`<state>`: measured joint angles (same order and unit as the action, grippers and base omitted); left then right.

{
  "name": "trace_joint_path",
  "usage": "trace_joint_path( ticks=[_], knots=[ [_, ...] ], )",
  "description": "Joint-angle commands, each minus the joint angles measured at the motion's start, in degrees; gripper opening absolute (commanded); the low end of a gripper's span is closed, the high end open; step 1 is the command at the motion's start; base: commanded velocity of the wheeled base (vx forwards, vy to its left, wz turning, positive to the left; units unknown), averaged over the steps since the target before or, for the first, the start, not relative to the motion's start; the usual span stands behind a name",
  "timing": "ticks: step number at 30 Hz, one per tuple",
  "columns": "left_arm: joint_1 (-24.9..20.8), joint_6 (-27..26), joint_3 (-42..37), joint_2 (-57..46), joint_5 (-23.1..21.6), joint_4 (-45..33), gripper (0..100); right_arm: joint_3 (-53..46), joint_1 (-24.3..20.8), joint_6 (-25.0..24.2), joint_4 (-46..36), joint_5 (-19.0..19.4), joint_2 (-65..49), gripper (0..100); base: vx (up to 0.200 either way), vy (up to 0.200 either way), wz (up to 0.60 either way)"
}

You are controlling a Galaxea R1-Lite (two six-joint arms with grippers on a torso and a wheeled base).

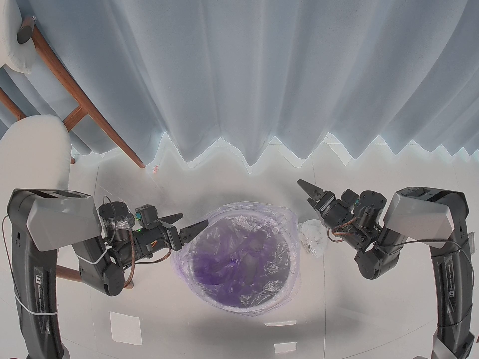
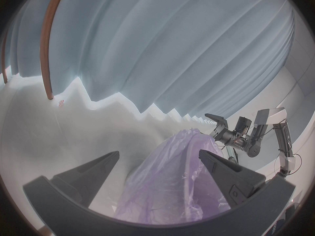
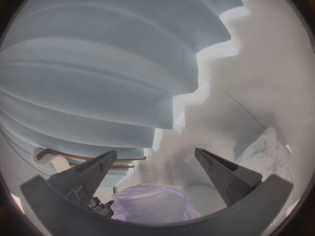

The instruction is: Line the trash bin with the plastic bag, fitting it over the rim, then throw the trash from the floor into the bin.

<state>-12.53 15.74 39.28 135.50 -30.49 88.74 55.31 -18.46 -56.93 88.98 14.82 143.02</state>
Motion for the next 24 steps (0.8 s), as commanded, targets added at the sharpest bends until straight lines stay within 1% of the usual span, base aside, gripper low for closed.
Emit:
trace_joint_path(
  ticks=[1, 4, 11, 16, 21, 24],
  knots=[
    [-0.56, -0.01, 0.01, 1.0, -0.01, 0.03, 100, 0.06, 0.0, -0.02, 1.02, 0.03, 0.07, 100, 0.0, 0.0, 0.0],
    [-1.35, -0.01, -0.17, 0.73, -0.01, 0.03, 100, -0.03, 0.0, 0.06, 1.02, 0.03, 0.07, 100, 0.0, 0.0, 0.0],
    [-1.0, 0.17, 2.82, 2.58, 0.08, 0.03, 100, -0.03, -0.26, 0.06, 1.02, 0.03, 0.07, 100, 0.0, 0.0, 0.0],
    [-1.0, 0.7, 3.26, 2.49, 0.08, -0.05, 100, -0.03, -0.35, 0.06, 1.02, 0.03, 0.15, 100, 0.0, 0.0, 0.0],
    [-1.35, 4.48, 3.96, 2.31, 0.08, -0.05, 100, -0.03, -0.35, 0.06, 1.02, 0.03, 0.15, 100, 0.0, 0.0, 0.0],
    [-1.27, 5.09, 4.23, 2.31, 0.08, -0.05, 100, -0.03, -0.35, 0.06, 1.02, 0.03, 0.15, 100, 0.0, 0.0, 0.0]
  ],
)
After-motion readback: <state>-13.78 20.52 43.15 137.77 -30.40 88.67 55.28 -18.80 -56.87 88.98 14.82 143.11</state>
